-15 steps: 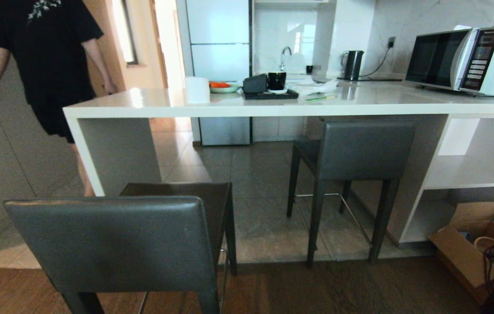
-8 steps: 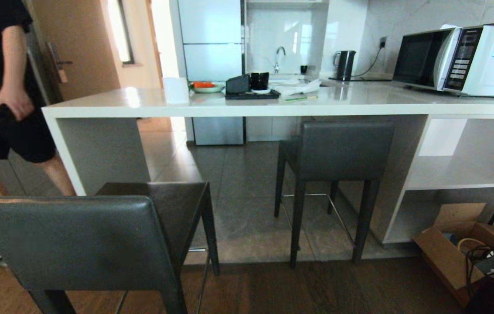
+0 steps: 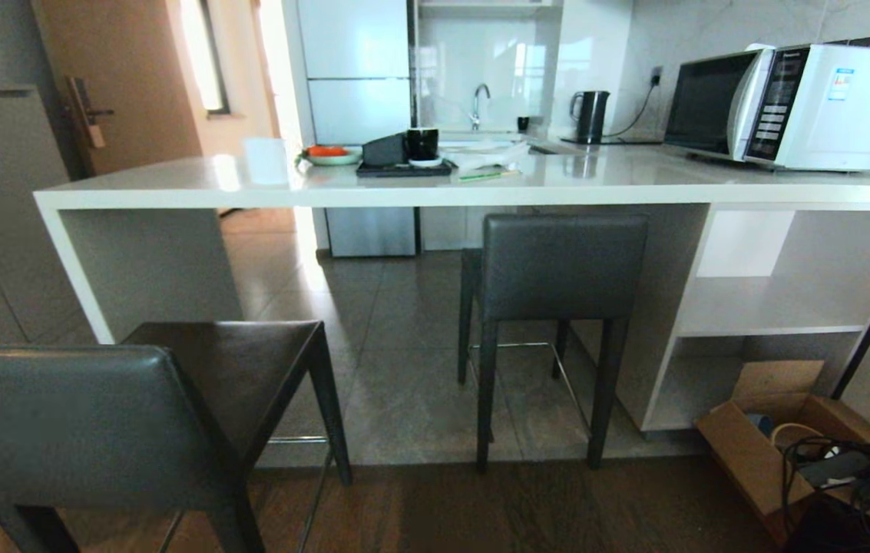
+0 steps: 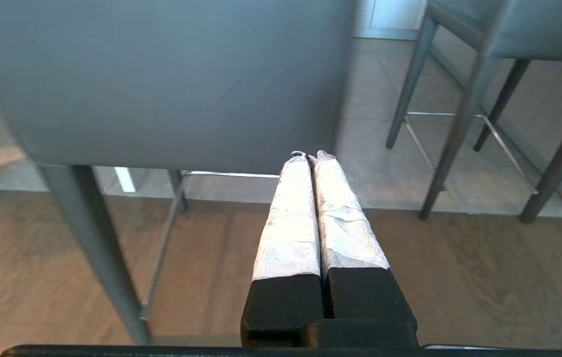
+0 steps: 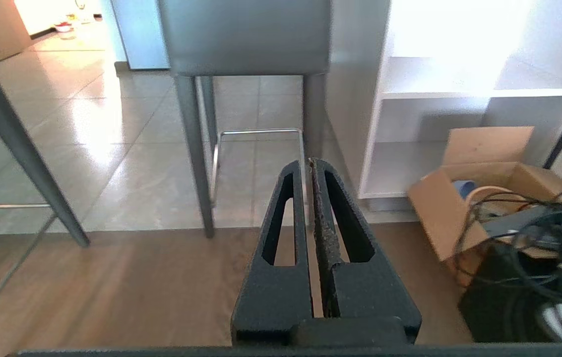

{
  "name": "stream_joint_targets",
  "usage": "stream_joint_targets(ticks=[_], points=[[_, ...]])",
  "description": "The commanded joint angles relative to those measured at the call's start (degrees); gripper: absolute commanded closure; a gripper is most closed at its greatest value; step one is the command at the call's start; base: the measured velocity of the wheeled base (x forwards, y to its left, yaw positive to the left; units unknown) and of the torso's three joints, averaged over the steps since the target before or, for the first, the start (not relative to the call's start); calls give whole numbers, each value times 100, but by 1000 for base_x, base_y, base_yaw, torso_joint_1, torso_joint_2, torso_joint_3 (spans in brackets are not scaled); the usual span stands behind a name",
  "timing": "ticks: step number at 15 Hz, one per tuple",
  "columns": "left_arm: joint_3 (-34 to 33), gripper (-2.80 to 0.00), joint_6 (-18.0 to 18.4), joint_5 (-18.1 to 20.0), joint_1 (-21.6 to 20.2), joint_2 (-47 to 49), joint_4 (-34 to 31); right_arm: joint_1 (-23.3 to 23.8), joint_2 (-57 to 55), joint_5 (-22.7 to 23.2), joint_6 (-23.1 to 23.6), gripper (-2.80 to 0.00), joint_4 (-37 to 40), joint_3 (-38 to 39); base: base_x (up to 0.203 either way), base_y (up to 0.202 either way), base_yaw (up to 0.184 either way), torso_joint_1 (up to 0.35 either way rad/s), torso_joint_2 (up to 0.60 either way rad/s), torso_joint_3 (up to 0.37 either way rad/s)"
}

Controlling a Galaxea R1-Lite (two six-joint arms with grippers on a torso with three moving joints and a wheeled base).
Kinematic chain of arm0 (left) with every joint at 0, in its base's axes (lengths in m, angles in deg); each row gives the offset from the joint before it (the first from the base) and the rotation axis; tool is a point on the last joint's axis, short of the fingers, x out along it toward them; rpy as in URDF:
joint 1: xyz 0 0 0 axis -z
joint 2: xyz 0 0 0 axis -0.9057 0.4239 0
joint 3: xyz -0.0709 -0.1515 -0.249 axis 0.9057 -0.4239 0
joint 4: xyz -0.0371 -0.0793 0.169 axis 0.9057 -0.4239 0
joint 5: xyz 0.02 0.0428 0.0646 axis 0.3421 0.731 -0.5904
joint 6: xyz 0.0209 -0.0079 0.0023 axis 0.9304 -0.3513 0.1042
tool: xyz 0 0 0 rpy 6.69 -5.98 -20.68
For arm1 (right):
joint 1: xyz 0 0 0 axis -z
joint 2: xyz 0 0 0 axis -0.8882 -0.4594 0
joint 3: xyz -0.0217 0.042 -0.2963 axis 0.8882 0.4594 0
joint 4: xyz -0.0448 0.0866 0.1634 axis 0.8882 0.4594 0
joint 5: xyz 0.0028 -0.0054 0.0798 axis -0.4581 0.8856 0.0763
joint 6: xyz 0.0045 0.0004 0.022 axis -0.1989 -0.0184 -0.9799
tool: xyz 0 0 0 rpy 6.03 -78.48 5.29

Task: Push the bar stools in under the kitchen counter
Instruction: Pull the gray chair out from under the dining table

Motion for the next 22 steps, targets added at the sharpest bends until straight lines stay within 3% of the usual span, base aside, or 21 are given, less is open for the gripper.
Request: stream_joint_targets(ticks=[1,18,22], points=[[-2,0,-5,0,-1,9,-3,-1,2,2,2,0,-2,53,0,-200,4,2,0,2],[-2,0,-5,0,7,0,-3,-1,2,2,2,0,-2,53,0,-195,1,1,3,3],[-2,0,-5,0,7,0,-3,-1,2,2,2,0,-2,53,0,-97,1,-1,3,1]])
